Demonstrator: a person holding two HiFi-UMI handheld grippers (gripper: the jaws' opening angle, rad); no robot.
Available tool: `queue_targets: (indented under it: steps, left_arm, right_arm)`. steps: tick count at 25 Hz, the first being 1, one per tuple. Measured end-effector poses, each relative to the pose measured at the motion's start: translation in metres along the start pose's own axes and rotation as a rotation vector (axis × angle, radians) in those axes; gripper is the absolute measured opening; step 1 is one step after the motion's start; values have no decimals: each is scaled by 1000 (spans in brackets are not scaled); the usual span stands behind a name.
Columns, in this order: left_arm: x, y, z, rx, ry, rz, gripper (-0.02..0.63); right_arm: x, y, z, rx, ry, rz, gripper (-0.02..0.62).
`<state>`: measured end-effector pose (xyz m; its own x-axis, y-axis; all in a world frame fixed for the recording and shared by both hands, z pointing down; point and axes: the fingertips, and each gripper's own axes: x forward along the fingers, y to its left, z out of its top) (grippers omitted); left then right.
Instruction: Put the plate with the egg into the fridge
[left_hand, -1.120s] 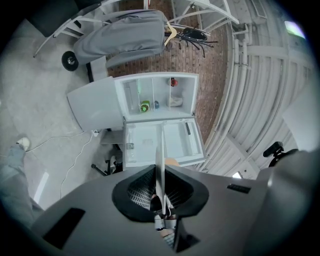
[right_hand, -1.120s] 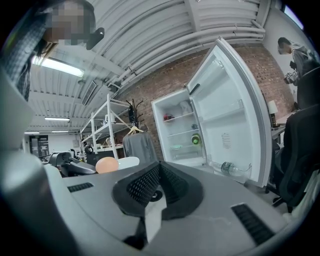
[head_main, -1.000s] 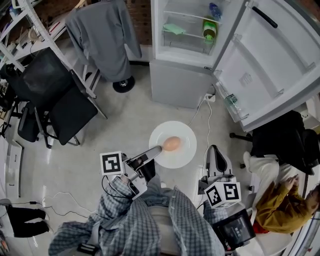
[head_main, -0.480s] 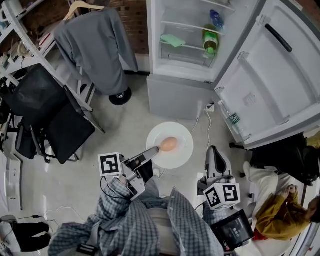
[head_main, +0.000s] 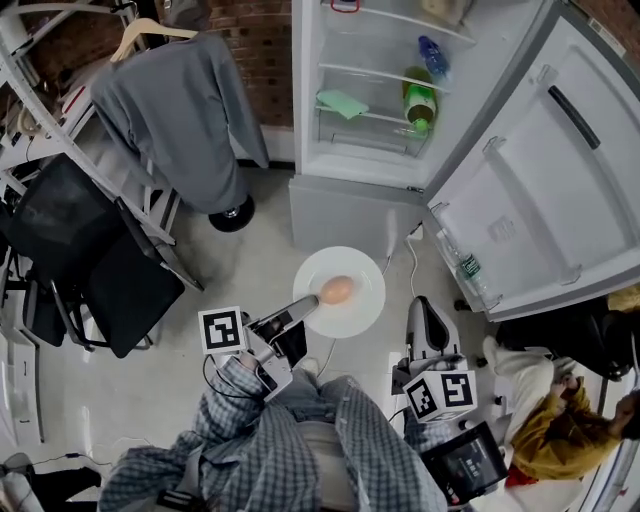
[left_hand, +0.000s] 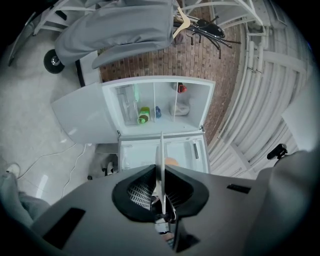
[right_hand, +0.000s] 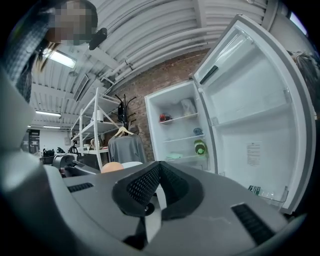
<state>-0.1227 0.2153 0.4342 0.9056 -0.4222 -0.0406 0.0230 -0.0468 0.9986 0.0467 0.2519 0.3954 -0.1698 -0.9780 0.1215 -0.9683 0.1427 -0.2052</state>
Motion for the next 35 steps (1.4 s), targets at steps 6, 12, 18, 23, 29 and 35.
queue_targets:
  steps: [6,12,18,23,29,35]
  left_arm:
    - [12,3,26,3,-20,11,34]
    - [35,7,49,7,-74,27,34]
    - [79,5,67,-6,-128,21,34]
    - [118,0,81,-16,-175,2,34]
    - [153,-2,91,33,-198,37,34]
    - [175,-2,106,29,-211,35,34]
  right_arm:
    - [19,-14,1,2,13,-7,5]
    - [58,-31,9,-15,15,48,5]
    - [102,-61,25,-57,35,108,5]
    - [132,-90,44,-39,30,153,5]
    - [155,-113,52,-61,29,195,5]
    - [170,-124,50,-36,37,213,5]
